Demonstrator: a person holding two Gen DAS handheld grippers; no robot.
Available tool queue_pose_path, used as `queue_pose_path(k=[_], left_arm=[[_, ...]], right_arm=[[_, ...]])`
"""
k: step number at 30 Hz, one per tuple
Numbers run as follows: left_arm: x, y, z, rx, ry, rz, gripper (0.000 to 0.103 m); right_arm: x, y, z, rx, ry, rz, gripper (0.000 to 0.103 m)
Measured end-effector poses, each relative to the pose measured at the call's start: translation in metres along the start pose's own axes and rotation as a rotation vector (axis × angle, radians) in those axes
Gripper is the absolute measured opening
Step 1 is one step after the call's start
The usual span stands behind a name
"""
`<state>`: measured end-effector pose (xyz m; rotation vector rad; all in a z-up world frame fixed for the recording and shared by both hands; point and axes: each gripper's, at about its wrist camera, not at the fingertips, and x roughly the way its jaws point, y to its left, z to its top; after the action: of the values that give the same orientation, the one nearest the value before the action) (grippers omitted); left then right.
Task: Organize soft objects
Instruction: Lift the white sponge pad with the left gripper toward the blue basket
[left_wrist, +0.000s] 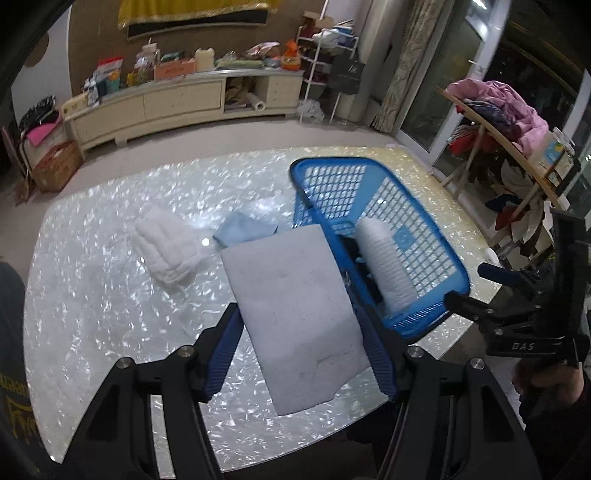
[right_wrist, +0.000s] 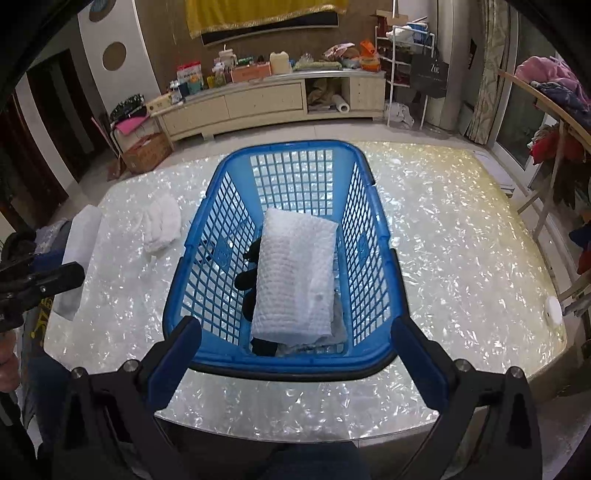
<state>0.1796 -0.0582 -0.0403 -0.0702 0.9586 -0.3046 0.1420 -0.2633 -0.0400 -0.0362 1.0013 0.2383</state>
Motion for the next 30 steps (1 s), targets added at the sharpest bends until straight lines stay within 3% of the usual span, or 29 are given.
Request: queue_pose_path(k=[13,30], left_arm=[[0.010,-0.057,0.029,0.115,-0.002,-0.022,0.062],[0.118,-0.104,0.062,0.223,0.109,-0.032,0.062]], right_arm=[[-0.003,-0.026,0.002,0.024,-0.028,0.000,0.103],[0.022,-0.071,0.001,0.103,0.005,-0.010,0.103]])
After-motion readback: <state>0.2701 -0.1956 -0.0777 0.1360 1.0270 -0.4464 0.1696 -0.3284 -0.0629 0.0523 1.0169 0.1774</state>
